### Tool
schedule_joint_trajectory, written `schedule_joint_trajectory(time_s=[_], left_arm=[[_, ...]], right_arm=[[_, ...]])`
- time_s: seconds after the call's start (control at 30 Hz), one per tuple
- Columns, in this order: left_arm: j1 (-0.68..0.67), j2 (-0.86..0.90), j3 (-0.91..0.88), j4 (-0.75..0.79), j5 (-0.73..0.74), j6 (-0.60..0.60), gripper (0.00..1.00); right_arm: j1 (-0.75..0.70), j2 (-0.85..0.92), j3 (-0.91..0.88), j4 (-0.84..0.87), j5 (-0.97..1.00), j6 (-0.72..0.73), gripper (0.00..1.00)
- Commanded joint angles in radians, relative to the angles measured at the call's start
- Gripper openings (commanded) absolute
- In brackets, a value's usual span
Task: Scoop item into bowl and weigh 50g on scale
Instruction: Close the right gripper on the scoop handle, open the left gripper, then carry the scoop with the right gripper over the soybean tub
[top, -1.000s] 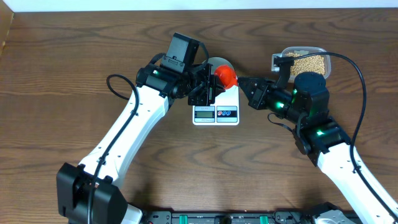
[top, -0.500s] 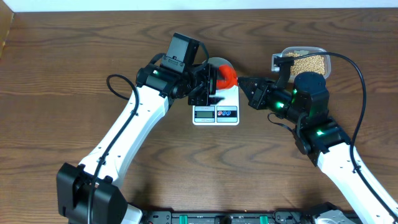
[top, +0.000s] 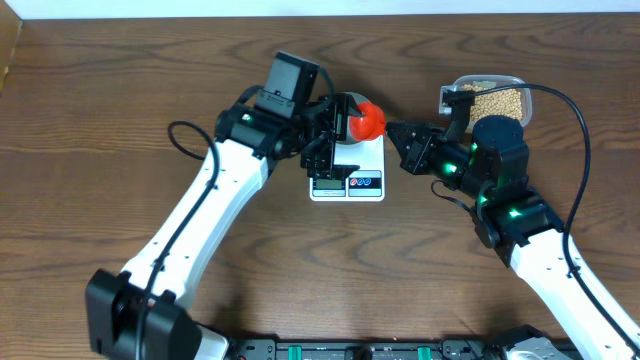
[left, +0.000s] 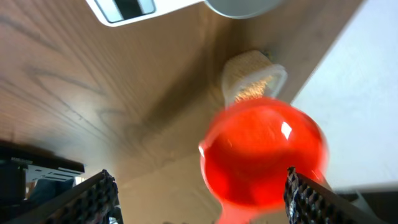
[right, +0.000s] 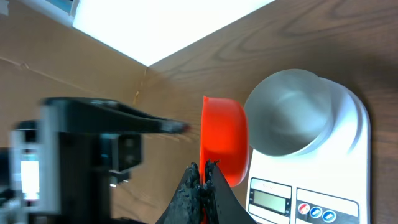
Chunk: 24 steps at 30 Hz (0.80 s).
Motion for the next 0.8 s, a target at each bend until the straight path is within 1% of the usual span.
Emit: schedule_joint_trajectory(time_s=[0.0, 0.13, 0.27, 0.43, 0.5, 0.57, 0.67, 0.7, 0.73, 0.77], left_arm=[[0.039, -0.074, -0.001, 0.004, -0.013, 0.079, 0.88], [0.088, -0.12, -0.001, 0.003, -0.013, 0.172, 0.88], [0.128, -0.147, -0.001, 0.003, -0.018, 0.305, 0.88], [0.145, -0.156, -0.001, 0.003, -0.135, 0.653, 0.88], [0.145, -0.156, -0.001, 0.0, -0.145, 0.811, 0.88], [0.145, -0.156, -0.001, -0.007, -0.145, 0.941, 0.89], [0.145, -0.156, -0.001, -0.027, -0.145, 1.081, 0.88], [0.145, -0.156, -0.001, -0.031, -0.145, 1.12, 0.84], [0.145, -0.156, -0.001, -0.032, -0.145, 1.15, 0.76], [0.145, -0.156, -0.001, -0.034, -0.145, 1.173, 0.73]], right_arm=[[-0.019, 0.003, 0.018, 0.0, 0.015, -0.041, 0.01], [-0.034, 0.001, 0.025, -0.002, 0.015, -0.062, 0.01], [-0.04, 0.001, 0.062, -0.047, 0.022, -0.097, 0.01], [-0.04, 0.001, 0.202, -0.269, 0.117, -0.207, 0.02], [-0.04, 0.001, 0.266, -0.364, 0.176, -0.247, 0.02], [-0.04, 0.001, 0.33, -0.45, 0.24, -0.284, 0.02], [-0.04, 0.001, 0.413, -0.554, 0.351, -0.314, 0.01], [-0.04, 0.001, 0.441, -0.588, 0.401, -0.322, 0.02], [-0.04, 0.001, 0.467, -0.623, 0.458, -0.325, 0.02], [-0.04, 0.001, 0.485, -0.647, 0.502, -0.33, 0.01]])
